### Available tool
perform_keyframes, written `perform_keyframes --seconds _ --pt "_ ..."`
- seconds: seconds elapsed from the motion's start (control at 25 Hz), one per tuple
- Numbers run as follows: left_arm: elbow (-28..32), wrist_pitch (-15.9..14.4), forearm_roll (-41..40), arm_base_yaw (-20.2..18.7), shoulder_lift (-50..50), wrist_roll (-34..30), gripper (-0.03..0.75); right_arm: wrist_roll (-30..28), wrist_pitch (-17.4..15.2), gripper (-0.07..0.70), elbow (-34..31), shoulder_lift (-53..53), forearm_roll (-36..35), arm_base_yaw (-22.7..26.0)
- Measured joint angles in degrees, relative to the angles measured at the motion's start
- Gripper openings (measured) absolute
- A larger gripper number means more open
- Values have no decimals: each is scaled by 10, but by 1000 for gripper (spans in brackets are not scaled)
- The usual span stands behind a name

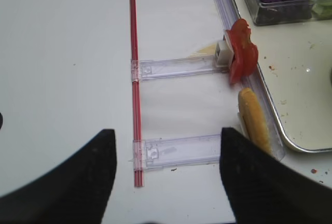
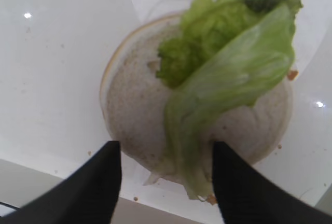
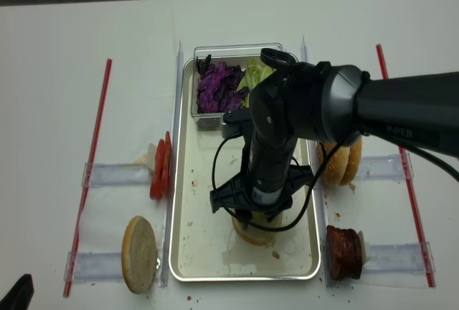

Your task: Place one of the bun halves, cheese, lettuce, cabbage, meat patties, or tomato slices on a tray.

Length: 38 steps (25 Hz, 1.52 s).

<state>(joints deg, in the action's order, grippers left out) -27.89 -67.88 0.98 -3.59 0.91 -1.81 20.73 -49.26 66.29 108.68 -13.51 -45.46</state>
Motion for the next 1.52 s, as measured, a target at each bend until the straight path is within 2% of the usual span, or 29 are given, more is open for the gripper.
perform_keyframes --seconds 0.08,0.16,0.48,0.6,0.84,1.2,1.32,1.52 --pt "0 0 0 0 0 0 412 0 -4 496 0 0 0 0" --pt "0 0 0 0 0 0 412 0 -10 528 0 0 0 0" --pt "0 0 0 0 0 0 412 0 -24 543 0 0 0 0" --pt "0 0 0 0 0 0 412 0 -41 543 8 0 0 0" --pt "0 0 0 0 0 0 412 4 -85 511 79 0 11 0" --pt "0 0 0 0 0 0 412 40 -181 500 198 0 97 0" --pt "0 0 0 0 0 0 412 42 -200 496 235 0 102 0" --pt "0 0 0 0 0 0 412 43 -208 482 289 0 104 0"
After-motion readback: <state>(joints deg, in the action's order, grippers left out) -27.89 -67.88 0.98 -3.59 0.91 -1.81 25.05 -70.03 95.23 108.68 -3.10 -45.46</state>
